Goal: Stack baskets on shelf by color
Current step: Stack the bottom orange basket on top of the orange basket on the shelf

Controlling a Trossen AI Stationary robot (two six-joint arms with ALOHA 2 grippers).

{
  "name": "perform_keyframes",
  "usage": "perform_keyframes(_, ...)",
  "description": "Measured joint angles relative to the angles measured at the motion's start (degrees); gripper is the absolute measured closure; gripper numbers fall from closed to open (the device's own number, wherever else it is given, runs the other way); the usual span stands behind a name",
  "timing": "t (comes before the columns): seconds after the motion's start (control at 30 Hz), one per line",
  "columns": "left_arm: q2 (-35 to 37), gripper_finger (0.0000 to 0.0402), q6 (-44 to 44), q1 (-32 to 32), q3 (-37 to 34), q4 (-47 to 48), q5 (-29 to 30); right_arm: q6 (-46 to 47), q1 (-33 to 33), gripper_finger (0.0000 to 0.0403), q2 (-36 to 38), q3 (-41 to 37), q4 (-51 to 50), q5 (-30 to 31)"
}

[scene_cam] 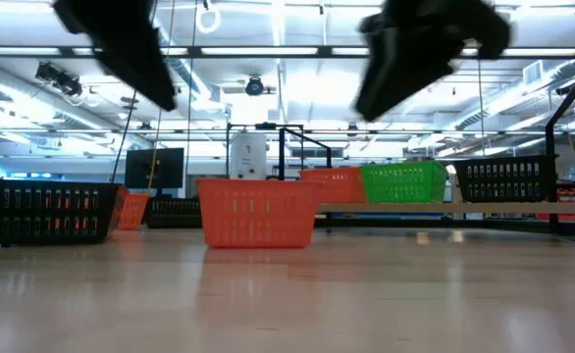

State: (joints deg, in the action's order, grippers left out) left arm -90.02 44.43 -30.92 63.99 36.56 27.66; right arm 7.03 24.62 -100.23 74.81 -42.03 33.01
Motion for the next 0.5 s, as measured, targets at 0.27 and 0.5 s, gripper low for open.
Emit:
perform_keyframes(0.27,-7.0,0.0237,-12.6,5.2,-0.1,-8.4,-2.8,16.0,5.7,0.0246,3.8,0.0,-16.9,0.9)
perform_keyframes(0.5,-10.4,0.0237,-20.6,10.0,-0.1,-15.6,-6.5,22.9,10.1,0.0246,5.8,0.0,-21.7,3.8)
